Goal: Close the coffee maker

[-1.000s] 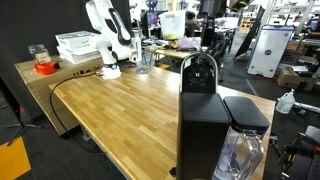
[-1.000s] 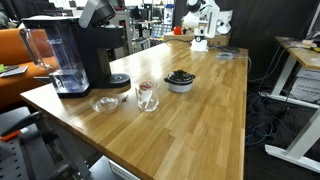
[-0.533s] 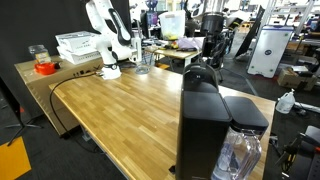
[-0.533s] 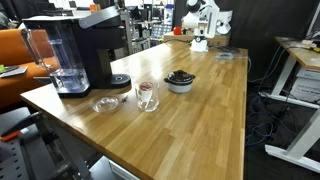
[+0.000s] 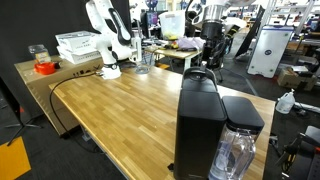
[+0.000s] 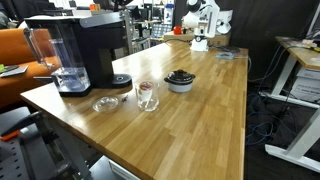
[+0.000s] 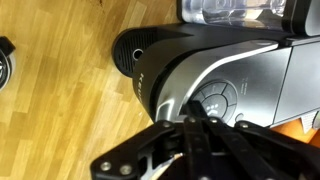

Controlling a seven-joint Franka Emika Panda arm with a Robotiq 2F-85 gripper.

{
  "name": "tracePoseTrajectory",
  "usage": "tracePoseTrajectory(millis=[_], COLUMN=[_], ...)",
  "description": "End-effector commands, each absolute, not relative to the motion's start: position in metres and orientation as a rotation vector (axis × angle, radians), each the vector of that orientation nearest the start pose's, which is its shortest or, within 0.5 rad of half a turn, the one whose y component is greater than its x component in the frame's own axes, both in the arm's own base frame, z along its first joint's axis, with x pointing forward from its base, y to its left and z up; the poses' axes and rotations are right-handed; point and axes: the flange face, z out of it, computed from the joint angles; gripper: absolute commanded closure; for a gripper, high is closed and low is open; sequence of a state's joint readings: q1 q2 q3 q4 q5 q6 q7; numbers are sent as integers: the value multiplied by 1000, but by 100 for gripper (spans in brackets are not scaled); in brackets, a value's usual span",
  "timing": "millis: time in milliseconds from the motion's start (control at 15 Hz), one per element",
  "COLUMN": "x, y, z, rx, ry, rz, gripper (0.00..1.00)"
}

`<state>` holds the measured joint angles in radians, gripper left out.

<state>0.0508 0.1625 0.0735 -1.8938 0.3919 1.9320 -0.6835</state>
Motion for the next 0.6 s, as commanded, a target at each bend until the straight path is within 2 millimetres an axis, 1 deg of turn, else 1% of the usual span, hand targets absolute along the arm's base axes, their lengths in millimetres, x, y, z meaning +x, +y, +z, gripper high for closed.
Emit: tracePoseTrajectory(millis=[0, 333, 533], x=[584, 585, 587], y=[88, 85, 80], z=[413, 404, 389], rx=[-2565, -2461, -2362], ry=[-875, -883, -893], rz=[-10, -31, -70], gripper=[100, 100, 100])
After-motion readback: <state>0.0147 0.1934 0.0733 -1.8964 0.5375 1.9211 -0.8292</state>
